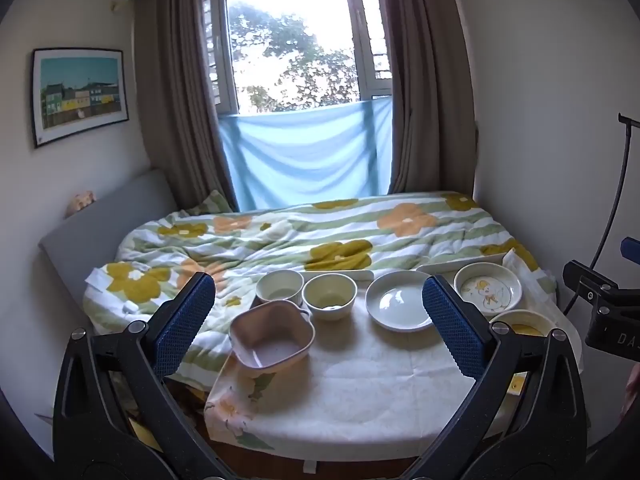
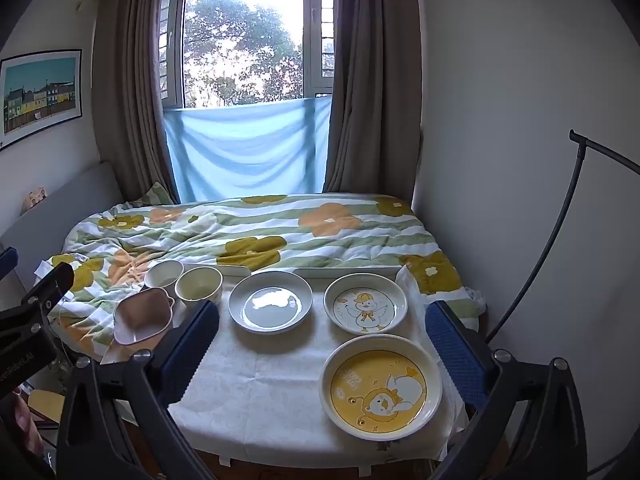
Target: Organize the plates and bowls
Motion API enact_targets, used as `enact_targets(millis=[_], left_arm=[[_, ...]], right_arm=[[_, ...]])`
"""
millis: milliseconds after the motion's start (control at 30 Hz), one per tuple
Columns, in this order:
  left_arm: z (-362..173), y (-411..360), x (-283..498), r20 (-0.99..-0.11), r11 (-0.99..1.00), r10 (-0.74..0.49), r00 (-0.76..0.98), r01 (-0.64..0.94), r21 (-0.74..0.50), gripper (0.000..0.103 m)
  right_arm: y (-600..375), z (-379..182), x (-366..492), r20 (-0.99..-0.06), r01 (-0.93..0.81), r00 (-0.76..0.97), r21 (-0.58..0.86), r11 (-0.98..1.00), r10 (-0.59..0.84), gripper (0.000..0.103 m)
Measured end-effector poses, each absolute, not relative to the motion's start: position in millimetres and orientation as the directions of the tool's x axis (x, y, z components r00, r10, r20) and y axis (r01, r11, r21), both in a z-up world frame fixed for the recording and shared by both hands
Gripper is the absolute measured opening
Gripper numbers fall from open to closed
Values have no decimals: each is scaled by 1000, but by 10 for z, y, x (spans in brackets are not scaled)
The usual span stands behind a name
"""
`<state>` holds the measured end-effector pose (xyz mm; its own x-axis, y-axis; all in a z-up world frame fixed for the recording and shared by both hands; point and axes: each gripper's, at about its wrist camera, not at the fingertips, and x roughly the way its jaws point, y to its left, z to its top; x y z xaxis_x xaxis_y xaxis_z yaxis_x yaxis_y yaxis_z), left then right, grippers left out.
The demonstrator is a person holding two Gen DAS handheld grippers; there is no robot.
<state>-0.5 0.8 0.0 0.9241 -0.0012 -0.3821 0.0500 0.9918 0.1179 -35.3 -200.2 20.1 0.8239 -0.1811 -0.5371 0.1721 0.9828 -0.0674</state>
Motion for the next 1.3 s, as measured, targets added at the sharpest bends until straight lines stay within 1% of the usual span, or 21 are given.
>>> enact_targets(millis=[267, 733, 967, 1300], left_arm=[[-6, 107, -31, -388, 993, -19, 921, 64, 102, 103], [2, 30, -39, -402, 992, -24, 915, 71, 103, 103], [-3, 17, -45, -386, 992, -22, 922, 68, 106, 103], [5, 13, -37, -396, 993, -23, 918, 67, 98, 103]], right_arm=[[-1983, 214, -363, -537, 174, 824, -65, 983, -181, 103], [-1985, 215, -379, -538, 174, 823, -64, 983, -181, 103], [-1998, 212, -378, -538, 172, 824, -62, 983, -178, 103], [-1981, 208, -401, -537, 170, 825, -63, 983, -177, 103]])
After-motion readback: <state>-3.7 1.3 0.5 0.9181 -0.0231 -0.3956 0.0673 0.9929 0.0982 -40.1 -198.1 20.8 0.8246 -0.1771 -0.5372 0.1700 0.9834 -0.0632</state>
